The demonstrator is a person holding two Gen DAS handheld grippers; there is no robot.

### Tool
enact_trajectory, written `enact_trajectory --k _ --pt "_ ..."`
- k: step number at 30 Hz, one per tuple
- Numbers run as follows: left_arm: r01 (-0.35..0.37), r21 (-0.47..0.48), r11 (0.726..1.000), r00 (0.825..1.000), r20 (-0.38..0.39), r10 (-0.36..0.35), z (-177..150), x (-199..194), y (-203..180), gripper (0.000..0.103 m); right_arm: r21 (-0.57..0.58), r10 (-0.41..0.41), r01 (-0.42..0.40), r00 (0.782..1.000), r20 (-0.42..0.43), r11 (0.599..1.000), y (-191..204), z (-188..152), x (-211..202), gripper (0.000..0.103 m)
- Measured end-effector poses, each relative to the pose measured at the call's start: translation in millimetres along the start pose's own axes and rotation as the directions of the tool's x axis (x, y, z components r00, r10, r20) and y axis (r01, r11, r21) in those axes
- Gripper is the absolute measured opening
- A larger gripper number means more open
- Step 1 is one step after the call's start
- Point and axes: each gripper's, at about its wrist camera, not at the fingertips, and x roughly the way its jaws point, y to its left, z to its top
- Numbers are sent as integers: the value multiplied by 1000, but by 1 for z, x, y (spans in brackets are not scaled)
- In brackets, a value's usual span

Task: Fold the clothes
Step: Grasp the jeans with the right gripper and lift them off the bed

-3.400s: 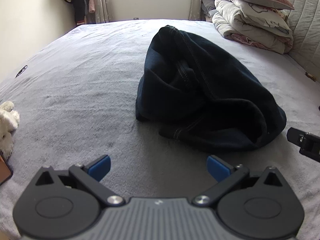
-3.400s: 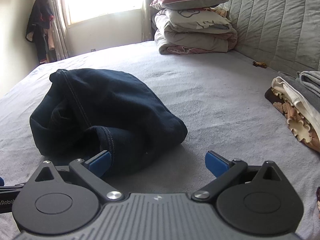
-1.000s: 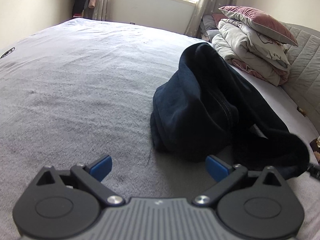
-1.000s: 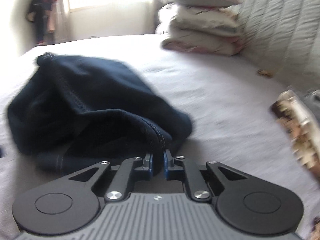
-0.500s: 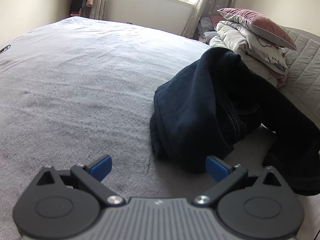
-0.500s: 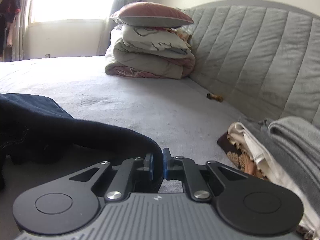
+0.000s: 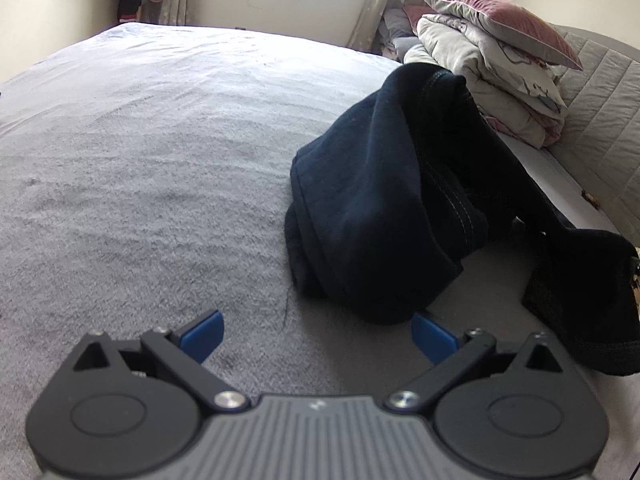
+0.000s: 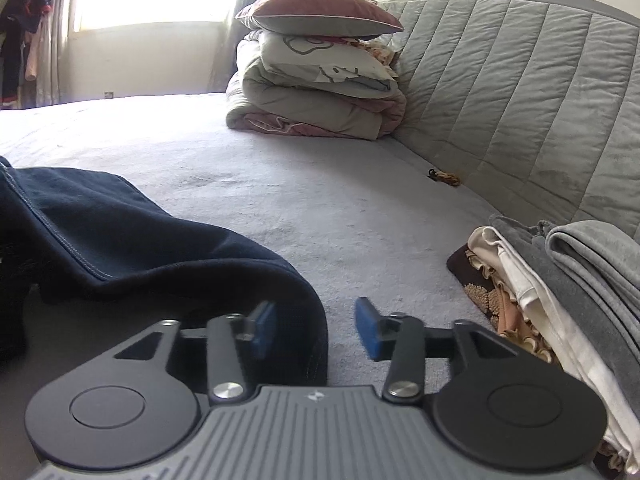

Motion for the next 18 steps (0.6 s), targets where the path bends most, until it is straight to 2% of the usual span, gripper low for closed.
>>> enact_trajectory --k 2,9,13,18 --pt "10 12 1000 1000 -3 -10 0 -1 -3 101 11 31 -31 1000 0 999 -1 0 -6 61" --pt "3 39 999 1000 -24 -2 -3 -3 -5 101 16 172 -172 985 -14 985 16 3 -35 68" --pt "-16 22 1000 999 -51 18 -1 0 3 101 8 286 -286 958 -20 958 42 10 -49 69" --pt "-35 54 998 997 -70 38 2 -8 12 101 5 439 -439 897 -55 898 87 13 -60 69"
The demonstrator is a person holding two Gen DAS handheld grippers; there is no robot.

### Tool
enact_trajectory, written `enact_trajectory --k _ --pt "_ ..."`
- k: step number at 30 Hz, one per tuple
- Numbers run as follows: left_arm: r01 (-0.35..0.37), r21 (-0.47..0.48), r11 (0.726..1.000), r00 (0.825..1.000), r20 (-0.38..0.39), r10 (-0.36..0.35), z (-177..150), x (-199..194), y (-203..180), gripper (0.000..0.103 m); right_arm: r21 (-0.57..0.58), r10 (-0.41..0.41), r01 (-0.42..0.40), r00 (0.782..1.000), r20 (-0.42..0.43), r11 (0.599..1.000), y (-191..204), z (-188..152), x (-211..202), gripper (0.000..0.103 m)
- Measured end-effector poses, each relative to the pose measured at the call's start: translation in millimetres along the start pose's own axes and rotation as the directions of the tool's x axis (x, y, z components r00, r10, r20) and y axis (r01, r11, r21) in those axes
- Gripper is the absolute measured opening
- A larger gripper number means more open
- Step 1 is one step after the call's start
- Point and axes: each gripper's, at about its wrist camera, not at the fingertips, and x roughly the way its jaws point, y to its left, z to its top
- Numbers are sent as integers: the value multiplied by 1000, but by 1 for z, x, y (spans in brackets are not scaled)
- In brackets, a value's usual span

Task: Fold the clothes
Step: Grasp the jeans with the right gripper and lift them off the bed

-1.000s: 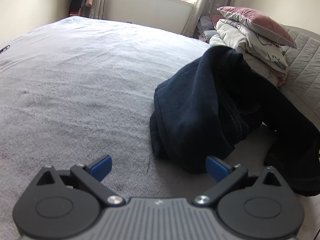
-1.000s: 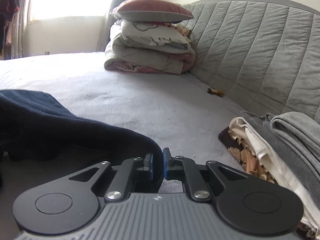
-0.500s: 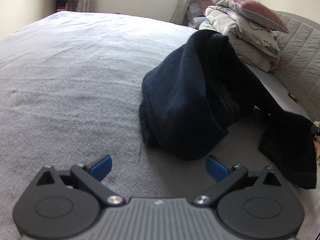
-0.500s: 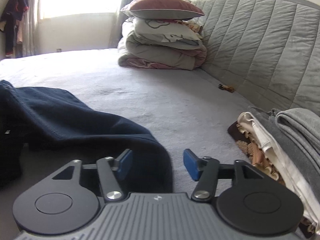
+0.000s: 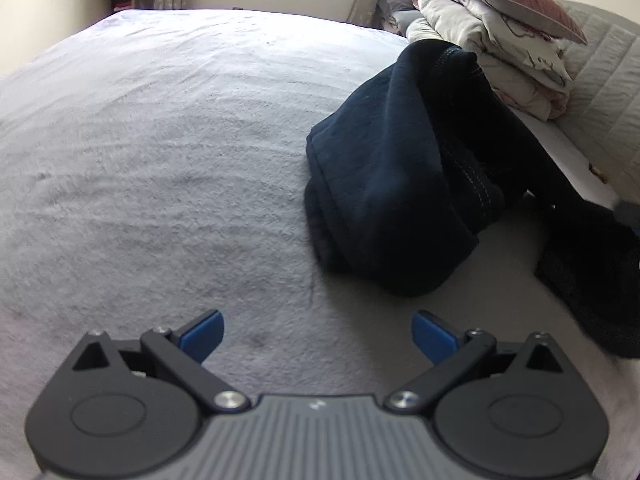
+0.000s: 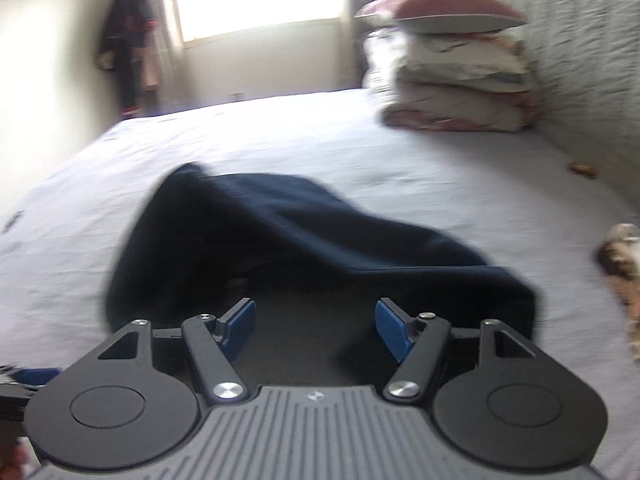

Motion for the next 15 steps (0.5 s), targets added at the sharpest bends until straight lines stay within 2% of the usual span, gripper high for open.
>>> enact_trajectory --k 5,7,12,15 --pt "-73 47 996 997 21 72 1 -9 9 101 -50 114 -114 993 -18 992 50 1 10 69" --pt "-92 30 995 996 16 92 2 -11 15 101 -55 155 -156 987 -31 986 68 0 14 69" --pt "-82 -21 996 996 22 82 7 -15 32 101 -113 218 -226 973 -78 968 108 0 32 68" --pt "-96 -52 994 995 16 97 9 -13 42 101 -134 227 -239 969 -102 962 125 -1 45 62"
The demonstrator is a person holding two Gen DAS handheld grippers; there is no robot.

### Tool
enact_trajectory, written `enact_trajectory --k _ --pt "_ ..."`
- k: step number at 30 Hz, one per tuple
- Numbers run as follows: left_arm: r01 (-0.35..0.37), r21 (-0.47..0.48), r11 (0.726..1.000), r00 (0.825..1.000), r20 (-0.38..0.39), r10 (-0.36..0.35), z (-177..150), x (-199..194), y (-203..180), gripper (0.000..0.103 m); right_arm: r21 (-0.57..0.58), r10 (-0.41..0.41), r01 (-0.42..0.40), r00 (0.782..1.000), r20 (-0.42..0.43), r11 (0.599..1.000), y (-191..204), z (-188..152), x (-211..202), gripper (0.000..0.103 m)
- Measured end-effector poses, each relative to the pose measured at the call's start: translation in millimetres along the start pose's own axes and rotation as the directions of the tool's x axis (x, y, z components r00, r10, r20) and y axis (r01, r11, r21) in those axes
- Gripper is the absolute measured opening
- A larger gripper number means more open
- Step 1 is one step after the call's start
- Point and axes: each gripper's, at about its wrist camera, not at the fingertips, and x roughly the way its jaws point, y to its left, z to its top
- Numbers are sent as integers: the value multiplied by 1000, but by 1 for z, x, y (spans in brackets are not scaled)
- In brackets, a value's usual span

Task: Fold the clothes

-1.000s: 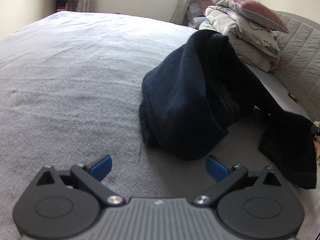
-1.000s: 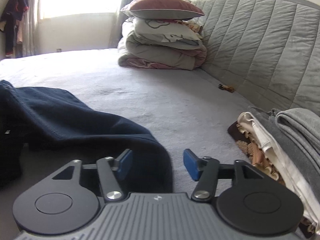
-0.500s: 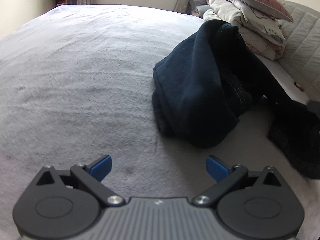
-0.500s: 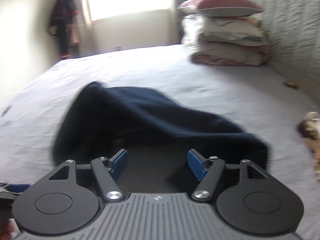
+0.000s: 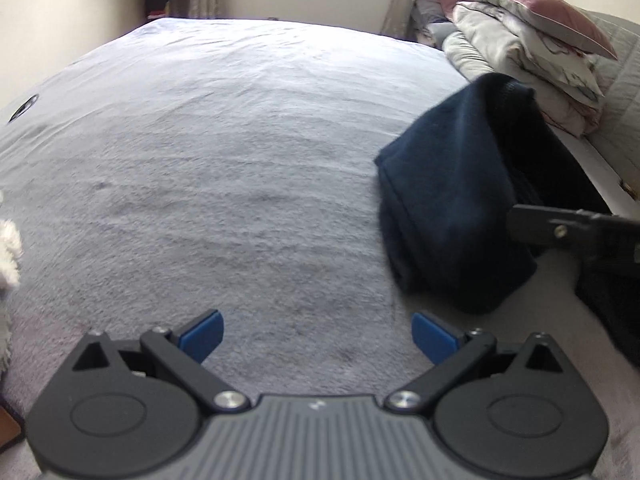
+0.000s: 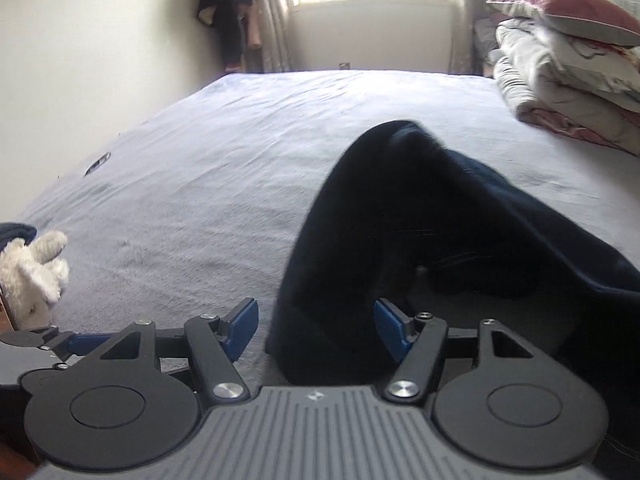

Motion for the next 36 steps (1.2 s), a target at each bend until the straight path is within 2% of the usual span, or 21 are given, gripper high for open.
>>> enact_trajectory --k 3,4,5,6,8,12,21,28,36 --pt "-4 -19 1000 1000 4 4 1 1 6 101 -10 9 -9 1000 -26 1000 9 2 14 52" --pt "-5 -23 1000 1000 4 5 1 1 7 101 -15 8 -9 999 -37 1000 8 2 19 43" --pt "-8 -24 1000 1000 4 8 1 2 6 101 -18 6 -7 999 -50 1000 4 1 25 27" --pt "-10 -23 1000 1000 3 10 1 2 6 101 -15 13 -14 998 -61 1000 1 0 27 20" --pt "-14 -15 1000 1000 1 14 0 4 4 101 9 29 -28 997 -69 1000 -6 -2 26 14" --pt "-31 15 999 999 -8 31 -1 8 -2 101 19 -9 10 999 -41 1000 -23 -11 2 12" --pt "2 32 999 1000 2 -2 -5 6 -10 101 131 -67 66 998 6 989 -85 -33 -74 12" --pt "74 -28 997 997 8 -74 -7 8 -11 101 181 -103 97 994 28 979 -125 -68 -134 12" --pt "106 -46 993 994 6 -106 -11 11 -15 101 266 -209 195 978 22 944 -162 -102 -157 12"
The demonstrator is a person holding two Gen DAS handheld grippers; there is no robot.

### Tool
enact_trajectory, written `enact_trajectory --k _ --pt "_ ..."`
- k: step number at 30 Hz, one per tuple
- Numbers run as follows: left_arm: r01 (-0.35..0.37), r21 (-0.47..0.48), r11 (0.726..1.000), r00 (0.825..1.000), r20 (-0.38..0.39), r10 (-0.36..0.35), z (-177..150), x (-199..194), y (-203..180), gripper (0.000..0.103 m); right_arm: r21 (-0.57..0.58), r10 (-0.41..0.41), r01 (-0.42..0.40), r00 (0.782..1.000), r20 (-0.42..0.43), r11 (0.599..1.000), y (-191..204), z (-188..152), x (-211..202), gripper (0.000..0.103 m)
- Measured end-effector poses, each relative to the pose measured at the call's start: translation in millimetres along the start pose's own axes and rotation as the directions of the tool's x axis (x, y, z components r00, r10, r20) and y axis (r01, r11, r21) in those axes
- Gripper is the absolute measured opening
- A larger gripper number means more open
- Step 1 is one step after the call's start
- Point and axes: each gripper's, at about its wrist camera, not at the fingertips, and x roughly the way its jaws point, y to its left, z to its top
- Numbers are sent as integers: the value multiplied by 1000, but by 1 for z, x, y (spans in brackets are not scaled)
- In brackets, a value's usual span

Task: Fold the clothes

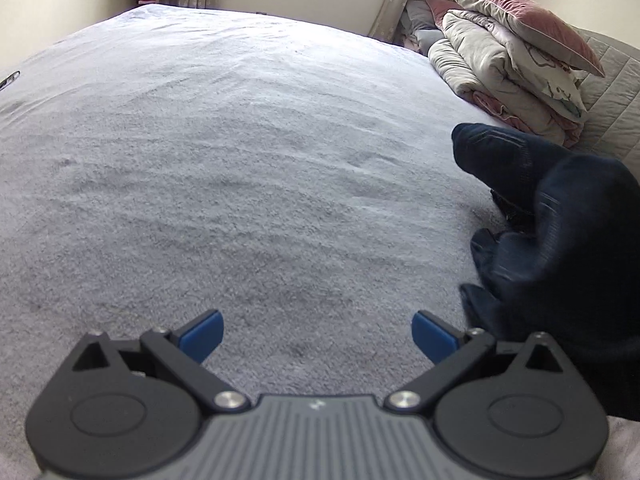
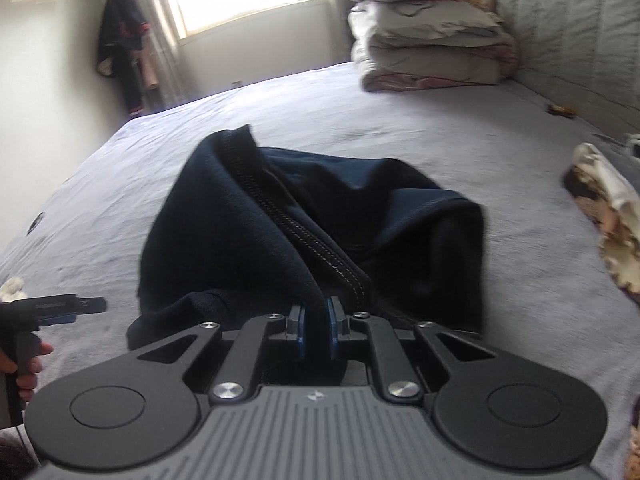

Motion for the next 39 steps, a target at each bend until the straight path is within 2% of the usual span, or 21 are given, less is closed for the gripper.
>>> enact_trajectory --k 8,14,20,27,30,33,35,39 --pt "19 4 1000 1000 4 -19 0 0 -3 101 16 -97 97 995 8 995 -27 -7 -3 12" --pt "34 0 999 999 5 -34 -1 0 -3 101 73 -159 162 986 -40 984 -52 -16 13 12" --pt "30 6 1000 1000 -1 -30 -3 1 -6 101 61 -228 234 969 -95 970 -60 -33 35 13" --pt "48 42 998 999 7 -49 -8 4 -19 101 18 -259 262 960 -104 965 -55 -38 40 17" --pt "90 55 994 996 8 -91 -10 6 -30 101 9 -270 272 958 -96 962 -55 -36 37 21" --pt "197 4 980 980 3 -197 -9 10 -38 101 20 -274 277 957 -93 961 -56 -35 33 23" --pt "282 -57 958 959 -25 -284 -7 18 -44 101 25 -272 275 958 -93 961 -57 -35 33 24" --pt "372 -172 912 918 -77 -389 -1 39 -57 96 37 -270 274 959 -87 961 -59 -37 33 24"
